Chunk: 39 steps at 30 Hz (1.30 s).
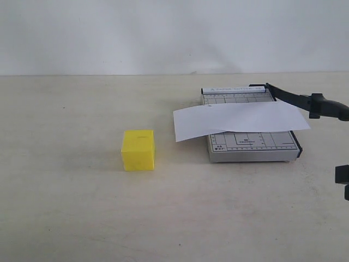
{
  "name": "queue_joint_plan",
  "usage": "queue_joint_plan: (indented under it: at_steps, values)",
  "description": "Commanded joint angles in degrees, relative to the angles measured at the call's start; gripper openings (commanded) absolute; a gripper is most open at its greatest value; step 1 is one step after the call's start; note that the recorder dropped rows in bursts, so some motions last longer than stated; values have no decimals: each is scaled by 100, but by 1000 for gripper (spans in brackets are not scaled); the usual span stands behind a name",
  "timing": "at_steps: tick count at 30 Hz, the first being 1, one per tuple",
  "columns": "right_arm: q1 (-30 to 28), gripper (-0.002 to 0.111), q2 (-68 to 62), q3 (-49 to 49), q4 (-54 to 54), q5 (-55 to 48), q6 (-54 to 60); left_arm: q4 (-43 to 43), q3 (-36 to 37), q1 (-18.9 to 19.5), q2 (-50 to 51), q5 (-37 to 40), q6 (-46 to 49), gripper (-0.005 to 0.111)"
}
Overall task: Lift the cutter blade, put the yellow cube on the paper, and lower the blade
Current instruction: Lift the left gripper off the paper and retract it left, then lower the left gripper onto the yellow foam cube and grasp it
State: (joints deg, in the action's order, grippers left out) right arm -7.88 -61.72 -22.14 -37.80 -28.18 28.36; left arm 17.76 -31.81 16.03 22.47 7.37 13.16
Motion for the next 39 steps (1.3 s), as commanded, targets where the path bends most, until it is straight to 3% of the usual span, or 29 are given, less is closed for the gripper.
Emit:
queue_joint_plan:
  at_steps: [1, 5, 11, 16, 21, 27, 30, 33, 36, 38, 39]
  values:
    - [-12, 0, 44, -29, 5, 32, 97, -49, 764, -440, -151, 73, -476, 4]
    - [-12, 0, 44, -29, 5, 21, 220, -246, 1461, -787, -151, -173, -745, 4]
    - [-12, 0, 44, -29, 5, 21, 220, -409, 1604, -763, -157, 813, -795, 4]
    - [-12, 0, 44, -29, 5, 21, 220, -409, 1886, -763, -157, 1096, -1251, 4]
    - [-12, 0, 44, -29, 5, 35, 220, -384, 2053, -763, -157, 867, -1489, 4]
    - [-12, 0, 44, -29, 5, 86, 220, 206, 2053, -763, -157, 853, -1489, 4]
    - [-12, 0, 44, -29, 5, 86, 220, 935, 2053, -784, -157, 905, -1355, 4]
    - [-12, 0, 44, -29, 5, 86, 220, 2212, 1897, -958, -146, 1331, 256, 4]
    - [-12, 0, 44, -29, 5, 60, 220, 4327, 1461, -1211, 74, 2468, 3730, 4]
    - [-12, 0, 44, -29, 5, 60, 220, 5325, 1217, -1319, 408, 2793, 4766, 4]
    - [-12, 0, 44, -29, 5, 60, 220, 5592, 1092, -1345, 664, 2783, 4821, 4]
